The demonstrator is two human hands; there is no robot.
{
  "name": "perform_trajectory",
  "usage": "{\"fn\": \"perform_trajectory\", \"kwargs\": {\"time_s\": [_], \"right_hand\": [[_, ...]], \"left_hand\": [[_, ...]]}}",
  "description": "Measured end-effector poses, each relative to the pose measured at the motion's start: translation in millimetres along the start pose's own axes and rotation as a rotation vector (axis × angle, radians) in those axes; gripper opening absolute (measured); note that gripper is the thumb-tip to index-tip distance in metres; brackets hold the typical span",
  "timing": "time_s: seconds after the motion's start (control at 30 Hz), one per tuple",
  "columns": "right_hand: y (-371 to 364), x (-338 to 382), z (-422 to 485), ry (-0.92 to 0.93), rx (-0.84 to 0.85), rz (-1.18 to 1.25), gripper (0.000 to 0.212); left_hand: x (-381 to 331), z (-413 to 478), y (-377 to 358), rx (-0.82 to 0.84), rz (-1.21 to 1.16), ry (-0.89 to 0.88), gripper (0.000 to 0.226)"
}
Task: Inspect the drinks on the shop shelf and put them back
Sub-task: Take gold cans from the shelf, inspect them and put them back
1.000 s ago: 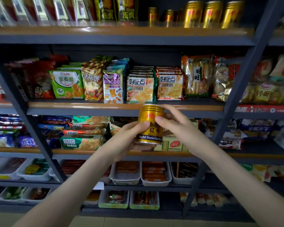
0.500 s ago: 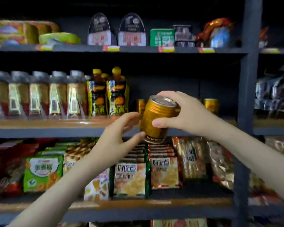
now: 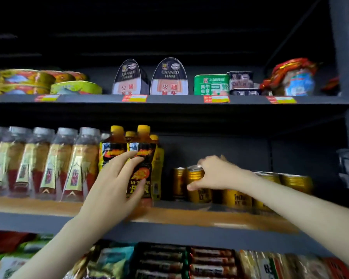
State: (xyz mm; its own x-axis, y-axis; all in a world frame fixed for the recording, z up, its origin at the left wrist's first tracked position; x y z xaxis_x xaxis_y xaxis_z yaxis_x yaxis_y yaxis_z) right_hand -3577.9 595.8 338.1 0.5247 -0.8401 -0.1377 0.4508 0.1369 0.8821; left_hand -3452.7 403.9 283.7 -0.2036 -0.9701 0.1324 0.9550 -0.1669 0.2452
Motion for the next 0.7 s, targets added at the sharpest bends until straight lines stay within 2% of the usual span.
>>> {"fn": "perform_trajectory", "kwargs": {"time_s": [0.1, 0.17, 0.2, 0.27, 0.33, 0.57, 0.7], "right_hand": [[-10, -4, 6, -0.053, 0.067, -0.055, 0.061], [-11, -3, 6, -0.062, 0.102, -0.171, 0.06], [-12, -1, 4, -0.057, 0.108, -0.245, 0.068], [-15, 5, 1, -0.008, 0.086, -0.366, 0.098], [-20, 10, -3, 0.039, 0.059, -0.396, 0.112], [-43, 7, 28, -0.119, 0.153, -0.421, 0.118], [-58, 1, 47, -0.159, 0.132, -0.39, 0.124]], "left_hand": [[11, 2, -6, 0.001, 0.017, 0.008, 0.052], [14, 3, -8, 0.001, 0.025, -0.013, 0.052], [14, 4, -9, 0.0, 0.036, -0.028, 0.052], [12, 5, -11, 0.007, 0.061, -0.069, 0.054], [10, 6, -15, 0.02, 0.092, -0.113, 0.056], [13, 6, -25, 0.04, 0.144, -0.179, 0.054], [16, 2, -26, 0.017, 0.103, -0.192, 0.049]]}}
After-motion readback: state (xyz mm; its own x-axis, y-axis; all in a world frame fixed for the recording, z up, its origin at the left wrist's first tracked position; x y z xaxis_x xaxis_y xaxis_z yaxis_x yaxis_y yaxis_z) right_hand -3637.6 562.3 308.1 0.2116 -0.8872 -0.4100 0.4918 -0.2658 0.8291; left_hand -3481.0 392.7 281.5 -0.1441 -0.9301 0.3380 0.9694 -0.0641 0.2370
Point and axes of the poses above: each hand's wrist, its own z-axis towards the middle knuckle, its own y-axis out of the back of the hand, x = y × z, the point moved 5 cm from there along z, towards the middle knuckle, and after that the axes turned 3 degrees about -z, right-handed, at the moved point
